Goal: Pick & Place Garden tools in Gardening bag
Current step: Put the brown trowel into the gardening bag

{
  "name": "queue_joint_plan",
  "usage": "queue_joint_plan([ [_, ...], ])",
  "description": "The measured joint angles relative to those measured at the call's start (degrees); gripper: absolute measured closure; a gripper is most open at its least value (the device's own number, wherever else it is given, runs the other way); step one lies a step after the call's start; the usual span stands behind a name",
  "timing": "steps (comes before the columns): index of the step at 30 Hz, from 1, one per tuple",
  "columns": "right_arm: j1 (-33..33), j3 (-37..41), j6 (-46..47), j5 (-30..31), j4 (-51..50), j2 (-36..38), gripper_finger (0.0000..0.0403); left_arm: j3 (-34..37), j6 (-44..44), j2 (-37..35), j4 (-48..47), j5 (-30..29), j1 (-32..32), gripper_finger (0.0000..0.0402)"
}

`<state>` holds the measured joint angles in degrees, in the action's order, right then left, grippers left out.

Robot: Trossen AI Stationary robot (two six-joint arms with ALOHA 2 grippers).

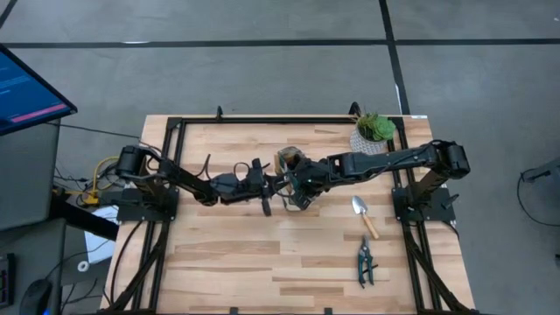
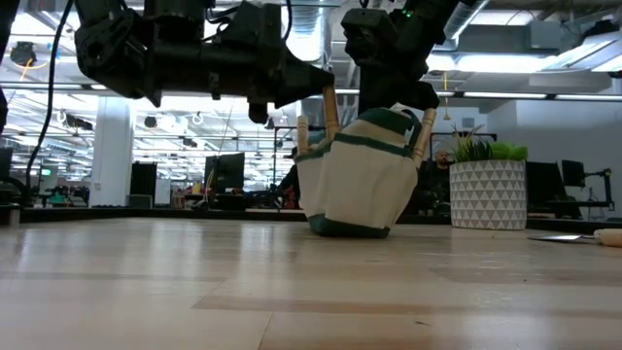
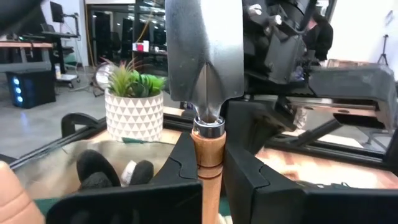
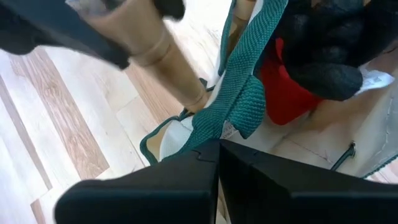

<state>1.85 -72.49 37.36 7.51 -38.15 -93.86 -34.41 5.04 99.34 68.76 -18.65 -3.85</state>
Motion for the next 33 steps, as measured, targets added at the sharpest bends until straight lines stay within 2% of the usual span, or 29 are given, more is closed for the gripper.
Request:
queue_joint_plan([
  [28, 0.0, 0.0, -0.4, -1.5, 0.0, 0.0, 0.0403, 0.0, 0.0, 0.2, 0.7, -0.1, 0.0, 0.0391],
  [33, 0.0, 0.0, -0.4, -1.8, 0.0, 0.0, 0.0403, 0.0, 0.7, 3.0, 2.3, 0.1, -0.2, 0.0391],
])
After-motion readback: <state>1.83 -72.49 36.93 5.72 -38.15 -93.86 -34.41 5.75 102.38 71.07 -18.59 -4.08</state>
